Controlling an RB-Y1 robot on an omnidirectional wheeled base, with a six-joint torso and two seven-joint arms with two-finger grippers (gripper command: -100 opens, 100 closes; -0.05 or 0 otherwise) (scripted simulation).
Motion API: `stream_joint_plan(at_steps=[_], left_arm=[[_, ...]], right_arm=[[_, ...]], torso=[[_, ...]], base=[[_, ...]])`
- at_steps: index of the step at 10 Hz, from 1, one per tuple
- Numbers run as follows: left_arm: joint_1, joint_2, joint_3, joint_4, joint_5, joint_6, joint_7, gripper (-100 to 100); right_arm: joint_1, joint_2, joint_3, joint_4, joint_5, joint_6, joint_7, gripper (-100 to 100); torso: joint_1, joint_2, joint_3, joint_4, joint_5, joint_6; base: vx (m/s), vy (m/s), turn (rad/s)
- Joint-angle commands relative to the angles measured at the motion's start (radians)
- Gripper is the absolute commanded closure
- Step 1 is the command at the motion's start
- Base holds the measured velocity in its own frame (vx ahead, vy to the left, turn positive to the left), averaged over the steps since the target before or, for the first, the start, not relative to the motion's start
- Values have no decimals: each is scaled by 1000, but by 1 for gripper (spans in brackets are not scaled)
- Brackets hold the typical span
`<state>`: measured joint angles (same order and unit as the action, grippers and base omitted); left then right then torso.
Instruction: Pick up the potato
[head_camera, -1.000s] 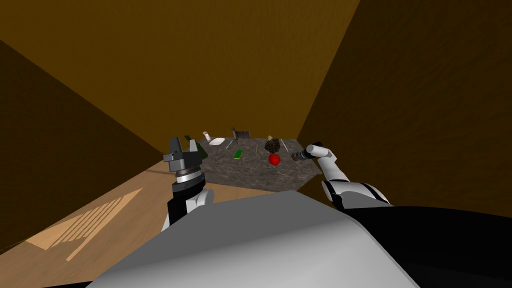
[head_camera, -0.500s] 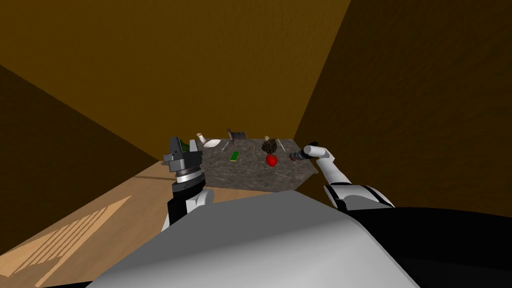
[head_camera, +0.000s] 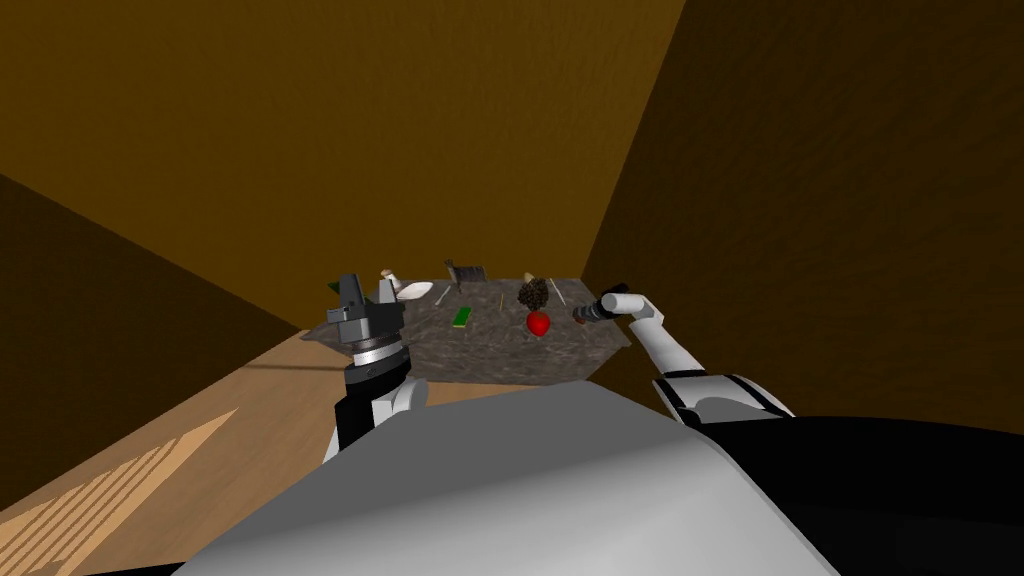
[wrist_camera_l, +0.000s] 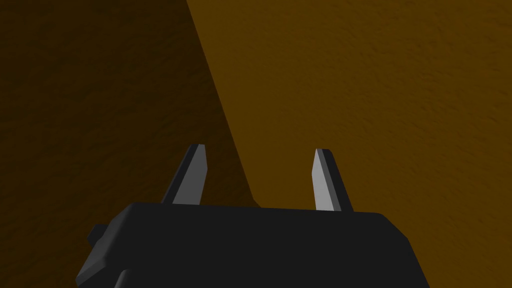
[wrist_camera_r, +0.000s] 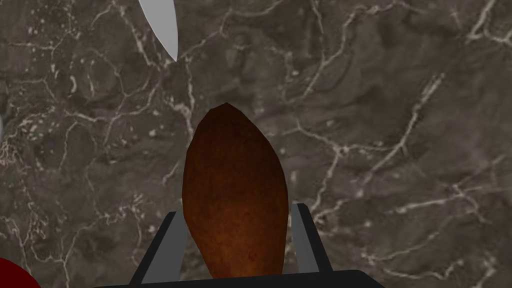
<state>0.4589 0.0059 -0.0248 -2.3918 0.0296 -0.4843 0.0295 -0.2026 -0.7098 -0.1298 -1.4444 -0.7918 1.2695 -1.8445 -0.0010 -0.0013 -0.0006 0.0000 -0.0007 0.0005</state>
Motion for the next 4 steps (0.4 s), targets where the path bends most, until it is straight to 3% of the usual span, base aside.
stream_joint_plan(at_steps=[1, 3, 4], left_arm=[[0, 0, 0, 0, 0, 0, 0, 0], [0, 0, 0, 0, 0, 0, 0, 0], [0, 0, 0, 0, 0, 0, 0, 0]], right_arm=[[18, -3, 33, -50, -10, 5, -37, 100], [12, -3, 30, -46, -8, 4, -32, 100], [12, -3, 31, -50, -8, 5, -34, 0]], torso=[[0, 0, 0, 0, 0, 0], [0, 0, 0, 0, 0, 0], [0, 1, 1, 0, 0, 0]], base=[[34, -25, -85], [20, -13, -22], [0, 0, 0]])
